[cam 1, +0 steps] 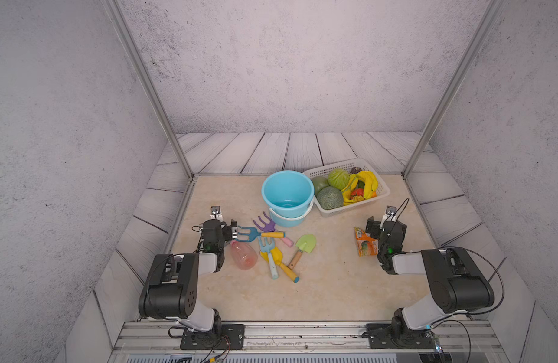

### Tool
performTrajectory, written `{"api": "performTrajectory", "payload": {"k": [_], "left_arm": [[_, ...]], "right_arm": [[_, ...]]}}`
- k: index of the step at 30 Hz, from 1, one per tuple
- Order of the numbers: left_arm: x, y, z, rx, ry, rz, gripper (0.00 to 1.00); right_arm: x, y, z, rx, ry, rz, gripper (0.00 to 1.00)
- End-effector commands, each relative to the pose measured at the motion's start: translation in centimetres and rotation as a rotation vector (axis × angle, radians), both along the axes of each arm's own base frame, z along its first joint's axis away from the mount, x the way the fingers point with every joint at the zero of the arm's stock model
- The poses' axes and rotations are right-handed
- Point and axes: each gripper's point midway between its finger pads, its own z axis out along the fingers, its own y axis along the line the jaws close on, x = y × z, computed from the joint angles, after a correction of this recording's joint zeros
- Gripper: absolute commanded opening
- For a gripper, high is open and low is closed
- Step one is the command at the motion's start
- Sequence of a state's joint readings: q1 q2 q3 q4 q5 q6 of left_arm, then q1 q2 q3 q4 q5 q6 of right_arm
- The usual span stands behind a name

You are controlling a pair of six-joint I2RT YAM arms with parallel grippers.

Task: Organize the gardening tools
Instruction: Pick up the gardening tool from the center of the board.

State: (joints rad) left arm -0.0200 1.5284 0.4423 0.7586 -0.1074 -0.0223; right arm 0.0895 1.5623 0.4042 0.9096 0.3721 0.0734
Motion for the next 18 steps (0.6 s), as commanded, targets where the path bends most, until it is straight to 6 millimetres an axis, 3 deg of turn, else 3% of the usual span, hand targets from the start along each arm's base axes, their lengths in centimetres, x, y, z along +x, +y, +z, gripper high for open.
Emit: {"api": "performTrajectory", "payload": {"k": [1,18], "left_arm": [[0.52,-0.23,0.58,0.005,-0.012,-0.011,0.99],[0.67,-0.05,0.53,-0.019,-0.005,-0.019,0.99]], "right_arm": [[-0.01,-0.04,-0.48,-0.004,0.010,0.006,0.99],[0.01,-0.07,-0.52,-0.002,0.011,0.006,0.99]]}}
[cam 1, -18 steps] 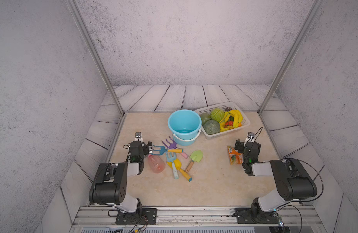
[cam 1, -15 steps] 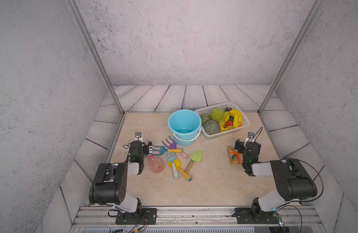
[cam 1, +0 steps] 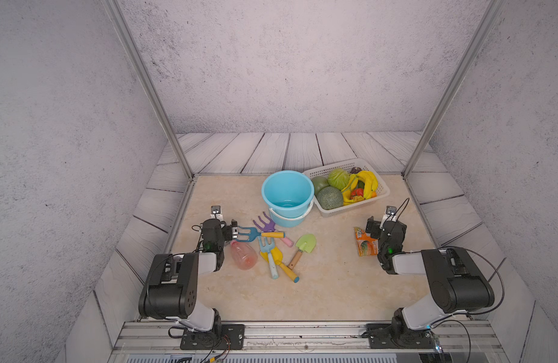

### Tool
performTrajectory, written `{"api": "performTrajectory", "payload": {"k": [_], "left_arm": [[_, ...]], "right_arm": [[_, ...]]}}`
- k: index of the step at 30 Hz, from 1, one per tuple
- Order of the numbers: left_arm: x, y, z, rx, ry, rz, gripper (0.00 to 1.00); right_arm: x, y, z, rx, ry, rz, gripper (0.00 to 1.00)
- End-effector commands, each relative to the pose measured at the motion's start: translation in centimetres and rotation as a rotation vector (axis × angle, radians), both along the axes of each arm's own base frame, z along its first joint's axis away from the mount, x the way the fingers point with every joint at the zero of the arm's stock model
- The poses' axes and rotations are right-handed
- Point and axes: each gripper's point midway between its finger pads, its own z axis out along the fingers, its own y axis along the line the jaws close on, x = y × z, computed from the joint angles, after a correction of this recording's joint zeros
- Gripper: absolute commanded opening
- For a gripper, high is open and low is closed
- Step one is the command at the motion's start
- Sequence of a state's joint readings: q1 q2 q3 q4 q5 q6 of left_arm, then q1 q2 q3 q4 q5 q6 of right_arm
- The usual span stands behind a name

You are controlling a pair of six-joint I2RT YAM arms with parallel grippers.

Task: Organize the gardening tools
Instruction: Pick up the gardening tool from the center of the board.

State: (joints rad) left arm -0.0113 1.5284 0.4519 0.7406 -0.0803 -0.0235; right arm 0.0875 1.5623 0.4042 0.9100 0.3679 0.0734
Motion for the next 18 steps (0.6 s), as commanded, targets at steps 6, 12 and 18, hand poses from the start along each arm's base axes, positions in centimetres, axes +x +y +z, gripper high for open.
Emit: {"api": "performTrajectory", "payload": {"k": [6,12,18], "left_arm": [[0.6,1.1,2.0,-0.004,-0.045,0.060,0.99],[0.6,2.6,5.9,-0.036,0.032,0.178,0.99],[-0.4,4.1,10.6,-0.449,0.007,0.445,0.99]], "right_arm": [[-0.6,-0.6,0.1,-0.011,0.016,-0.040,0.99],[-2.1,-1.9,3.6,-0.017,-0.053,-0.120,0.99],[-5.1,-2.8,10.9,0.387,-0.121,-0.298,0.99]]}}
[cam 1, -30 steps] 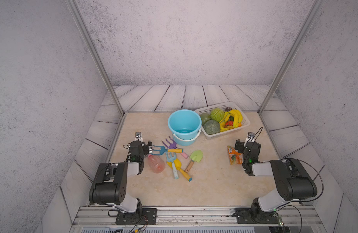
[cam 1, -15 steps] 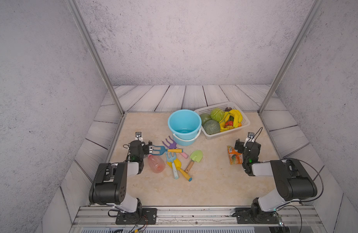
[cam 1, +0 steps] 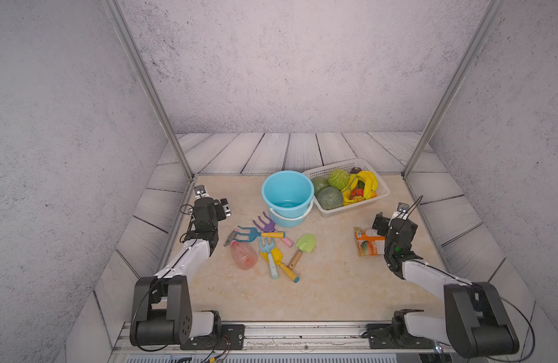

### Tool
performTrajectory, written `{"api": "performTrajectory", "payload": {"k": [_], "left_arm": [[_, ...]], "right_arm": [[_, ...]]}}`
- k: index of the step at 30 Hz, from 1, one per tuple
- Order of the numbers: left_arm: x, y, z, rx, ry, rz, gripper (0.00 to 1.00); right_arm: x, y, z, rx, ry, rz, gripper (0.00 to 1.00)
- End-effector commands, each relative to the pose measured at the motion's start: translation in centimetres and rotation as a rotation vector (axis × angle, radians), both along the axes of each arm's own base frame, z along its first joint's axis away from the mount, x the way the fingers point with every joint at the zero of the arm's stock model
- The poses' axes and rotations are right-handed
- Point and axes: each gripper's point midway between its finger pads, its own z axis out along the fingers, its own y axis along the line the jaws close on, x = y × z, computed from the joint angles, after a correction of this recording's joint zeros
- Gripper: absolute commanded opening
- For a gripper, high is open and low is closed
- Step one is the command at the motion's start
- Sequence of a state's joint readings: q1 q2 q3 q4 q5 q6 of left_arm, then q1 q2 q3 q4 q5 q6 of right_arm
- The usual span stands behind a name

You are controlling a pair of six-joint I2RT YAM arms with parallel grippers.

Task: Organize the gardening tools
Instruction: Pick up the gardening tool from the center of the board.

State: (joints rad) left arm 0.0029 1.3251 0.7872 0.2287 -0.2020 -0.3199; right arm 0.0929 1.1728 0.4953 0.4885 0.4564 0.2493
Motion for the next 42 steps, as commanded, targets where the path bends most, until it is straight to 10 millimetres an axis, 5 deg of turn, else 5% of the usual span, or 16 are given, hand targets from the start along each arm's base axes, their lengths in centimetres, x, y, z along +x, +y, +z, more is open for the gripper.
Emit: {"api": "performTrajectory", "payload": {"k": [1,5,9,21,30,42], "left_arm": [[-2.2,1.1,-0.2,-0.305,0.085,0.169,0.99],[-2.8,-3.0,1.5,-0.481,0.125,-0.030,0.98],[-6.1,-6.3,1.2,-0.594,0.239,-0.134,0.88],[-17.8,-11.3,-2.7,-0.586,0.436,-0.277,0.83],[-21.7,-11.7,-5.3,-0.527,0.546,-0.288,0.83],[-22.2,-11.4,-6.7,-0.563,0.562,-0.228,0.89]], "right_arm": [[-3.1,-1.0,2.7,0.364,-0.004,-0.156,0.99],[-1.9,5.8,5.9,0.533,0.085,0.240,0.99],[-3.0,10.4,6.5,0.611,0.246,0.466,0.83],[-11.9,21.4,0.4,0.575,0.782,0.756,0.68],[-15.2,28.4,-3.1,0.292,1.000,0.931,0.63],[-15.5,34.9,-6.1,-0.069,1.177,1.049,0.64]]}}
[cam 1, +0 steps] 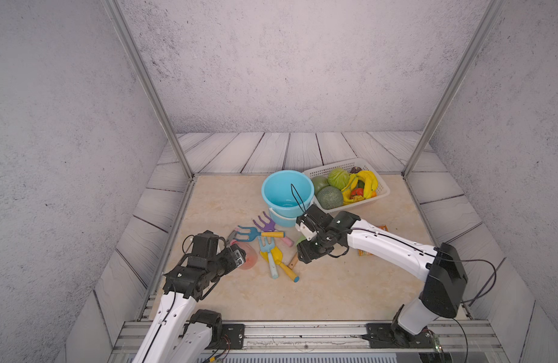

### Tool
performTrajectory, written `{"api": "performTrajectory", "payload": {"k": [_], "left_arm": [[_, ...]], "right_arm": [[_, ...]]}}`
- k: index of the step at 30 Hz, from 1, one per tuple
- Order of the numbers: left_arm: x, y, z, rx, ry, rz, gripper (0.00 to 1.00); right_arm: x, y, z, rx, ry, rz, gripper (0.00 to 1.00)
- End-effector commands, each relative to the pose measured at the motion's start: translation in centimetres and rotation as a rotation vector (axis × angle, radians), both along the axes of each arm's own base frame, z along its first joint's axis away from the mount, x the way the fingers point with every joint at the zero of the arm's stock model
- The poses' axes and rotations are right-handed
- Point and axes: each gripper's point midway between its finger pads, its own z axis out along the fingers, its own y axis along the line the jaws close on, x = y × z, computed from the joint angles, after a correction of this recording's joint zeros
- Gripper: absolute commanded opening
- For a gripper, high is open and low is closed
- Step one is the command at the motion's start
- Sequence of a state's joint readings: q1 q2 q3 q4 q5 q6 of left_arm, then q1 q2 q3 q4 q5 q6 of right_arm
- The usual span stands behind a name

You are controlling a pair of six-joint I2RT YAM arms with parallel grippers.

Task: Organize the gardening tools
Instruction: Pick up the gardening tool from the center of the board.

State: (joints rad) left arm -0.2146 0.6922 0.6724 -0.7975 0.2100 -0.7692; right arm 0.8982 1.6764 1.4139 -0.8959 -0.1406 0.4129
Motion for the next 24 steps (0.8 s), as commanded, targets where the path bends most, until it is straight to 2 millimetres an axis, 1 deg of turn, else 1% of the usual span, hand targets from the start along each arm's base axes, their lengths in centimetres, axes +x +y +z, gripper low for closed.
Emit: {"api": "performTrajectory", "payload": {"k": [1,3,9,11,15,19,24], "left_arm": [[-0.6,0.3,-1.1,0.002,0.031,0.026,0.91],[-0.7,0.3,-1.4,-0.002,0.033,0.035,0.93],[-0.8,0.7,-1.7,0.007,0.032,0.054,0.93],[-0.8,0.7,-1.7,0.008,0.032,0.058,0.93],[-0.9,0.7,-1.9,0.006,0.038,0.054,0.93],[-0.9,0.7,-1.7,0.002,0.030,0.056,0.93],[-1.0,0.8,-1.7,0.001,0.024,0.064,0.93]], "right_arm": [[0.0,0.2,-1.7,-0.120,0.008,0.079,0.64],[0.1,1.0,-2.4,-0.146,0.016,0.108,0.63],[-0.3,3.2,-4.3,-0.219,0.020,0.190,0.61],[-0.4,3.9,-4.9,-0.233,0.024,0.206,0.59],[-0.4,4.8,-6.1,-0.256,0.042,0.226,0.54],[-0.5,5.5,-7.2,-0.272,0.053,0.243,0.54],[-0.6,5.8,-8.9,-0.301,0.071,0.240,0.53]]}}
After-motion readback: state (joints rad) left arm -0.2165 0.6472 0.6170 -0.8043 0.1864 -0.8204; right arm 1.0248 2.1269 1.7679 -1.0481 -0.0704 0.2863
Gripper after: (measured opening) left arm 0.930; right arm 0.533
